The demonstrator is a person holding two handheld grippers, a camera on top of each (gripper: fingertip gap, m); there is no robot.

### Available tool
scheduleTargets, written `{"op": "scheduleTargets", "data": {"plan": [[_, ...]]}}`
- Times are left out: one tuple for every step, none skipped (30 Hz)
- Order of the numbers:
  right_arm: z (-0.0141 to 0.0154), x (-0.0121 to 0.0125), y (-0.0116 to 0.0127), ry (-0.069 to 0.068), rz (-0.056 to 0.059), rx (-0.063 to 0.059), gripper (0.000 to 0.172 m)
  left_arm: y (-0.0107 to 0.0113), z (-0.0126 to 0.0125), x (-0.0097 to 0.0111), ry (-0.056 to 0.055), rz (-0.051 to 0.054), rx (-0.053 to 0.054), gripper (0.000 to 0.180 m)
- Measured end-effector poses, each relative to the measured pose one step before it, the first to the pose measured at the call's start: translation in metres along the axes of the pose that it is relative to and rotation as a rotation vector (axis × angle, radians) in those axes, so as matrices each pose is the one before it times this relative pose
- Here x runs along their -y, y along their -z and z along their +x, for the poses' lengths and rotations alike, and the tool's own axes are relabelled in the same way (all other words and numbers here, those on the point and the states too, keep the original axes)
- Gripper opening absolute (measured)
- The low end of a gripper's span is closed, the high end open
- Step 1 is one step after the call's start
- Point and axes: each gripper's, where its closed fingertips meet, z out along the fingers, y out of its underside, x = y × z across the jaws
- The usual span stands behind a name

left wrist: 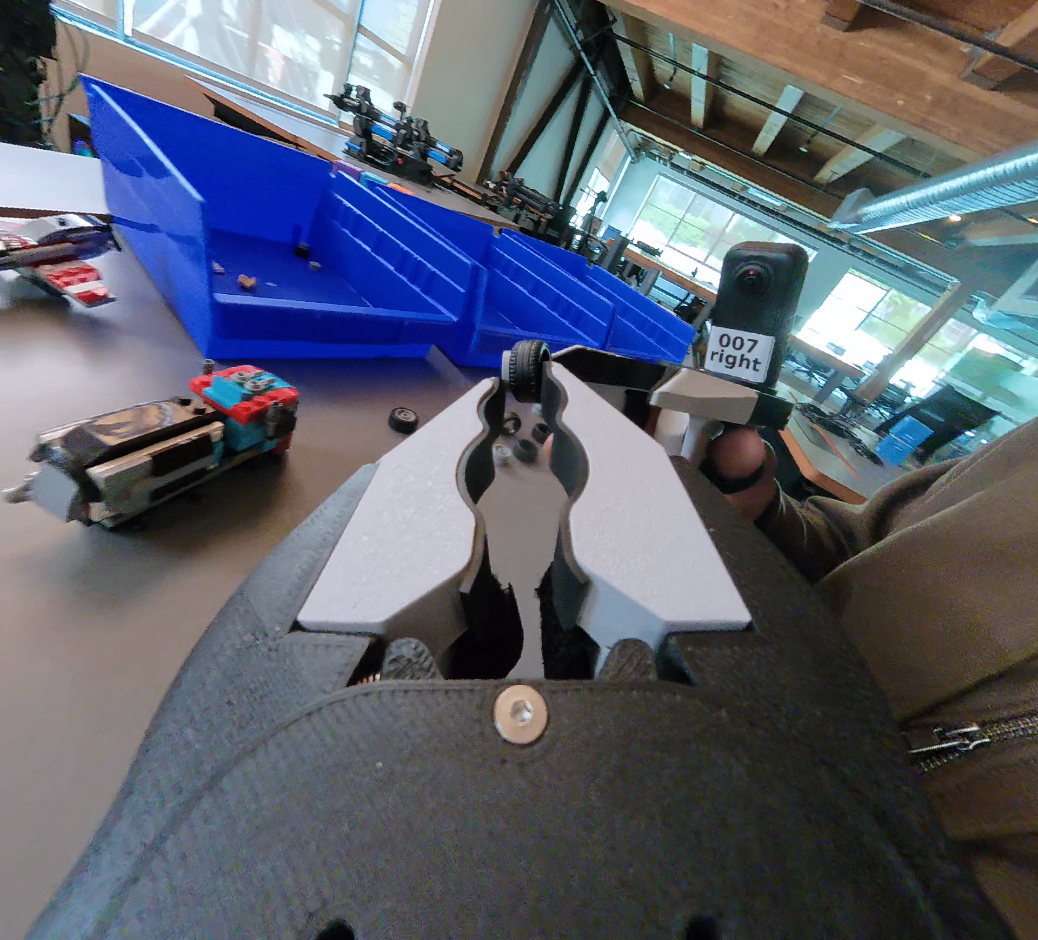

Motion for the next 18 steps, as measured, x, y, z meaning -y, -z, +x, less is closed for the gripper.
{"op": "scheduleTargets", "data": {"plan": [[0.00058,-0.00060,0.00231,0.0061,0.0025,-0.0106,0.050,-0.00273,0.00358,-0.00125,-0.0017,-0.0035,-0.0163,0.013],[0.00002,-0.00041,0.00145,0.0082,0.0000,-0.0083,0.049,-0.00271,0.00366,-0.00092,-0.0037,-0.0025,-0.0173,0.013],[-0.00002,-0.00002,0.00091,0.0089,0.0007,-0.0074,0.049,-0.00235,0.00318,-0.00042,-0.0050,-0.0007,-0.0144,0.014],[0.00035,0.00027,0.00037,0.0083,0.0016,-0.0083,0.048,-0.00191,0.00239,-0.00048,-0.0040,-0.0017,-0.0090,0.013],[0.00029,0.00029,-0.00026,0.0044,0.0022,-0.0051,0.048,-0.00134,0.00257,-0.00048,-0.0024,-0.0039,-0.0086,0.013],[-0.00013,0.00046,-0.00041,-0.0023,0.0048,-0.0001,0.048,-0.00059,0.00271,-0.00009,-0.0062,-0.0011,-0.0082,0.013],[-0.00032,0.00053,-0.00059,-0.0073,0.0066,0.0021,0.048,0.00006,0.00179,-0.00007,-0.0084,-0.0005,-0.0021,0.013],[-0.00054,0.00021,-0.00083,-0.0082,0.0059,0.0034,0.048,0.00055,0.00055,-0.00076,-0.0075,-0.0027,0.0034,0.013],[-0.00125,-0.00015,-0.00086,-0.0071,0.0061,0.0073,0.048,0.00070,0.00014,-0.00107,-0.0030,-0.0033,0.0034,0.013],[-0.00184,-0.00016,-0.00108,-0.0079,0.0062,0.0113,0.047,0.00099,0.00083,-0.00044,0.0010,0.0013,-0.0024,0.013],[-0.00192,-0.00032,-0.00134,-0.0109,0.0045,0.0131,0.046,0.00115,0.00181,0.00008,0.0039,0.0044,-0.0089,0.013],[-0.00217,-0.00003,-0.00133,-0.0143,0.0056,0.0157,0.046,0.00095,0.00221,0.00005,0.0041,0.0041,-0.0117,0.014],[-0.00281,0.00052,-0.00102,-0.0164,0.0088,0.0200,0.045,0.00105,0.00160,0.00011,0.0028,0.0038,-0.0079,0.014],[-0.00349,0.00116,-0.00050,-0.0161,0.0122,0.0255,0.043,0.00107,0.00116,0.00031,0.0001,0.0034,-0.0046,0.013],[-0.00388,0.00161,0.00002,-0.0142,0.0138,0.0273,0.041,0.00116,0.00159,0.00049,-0.0021,0.0034,-0.0061,0.013],[-0.00336,0.00153,0.00030,-0.0114,0.0105,0.0233,0.039,0.00111,0.00196,0.00057,-0.0036,0.0029,-0.0080,0.013],[-0.00282,0.00121,0.00032,-0.0088,0.0066,0.0195,0.038,0.00071,0.00189,0.00002,-0.0037,-0.0004,-0.0074,0.013],[-0.00256,0.00123,0.00050,-0.0079,0.0046,0.0173,0.037,0.00038,0.00186,-0.00025,-0.0048,-0.0010,-0.0072,0.013]]}}
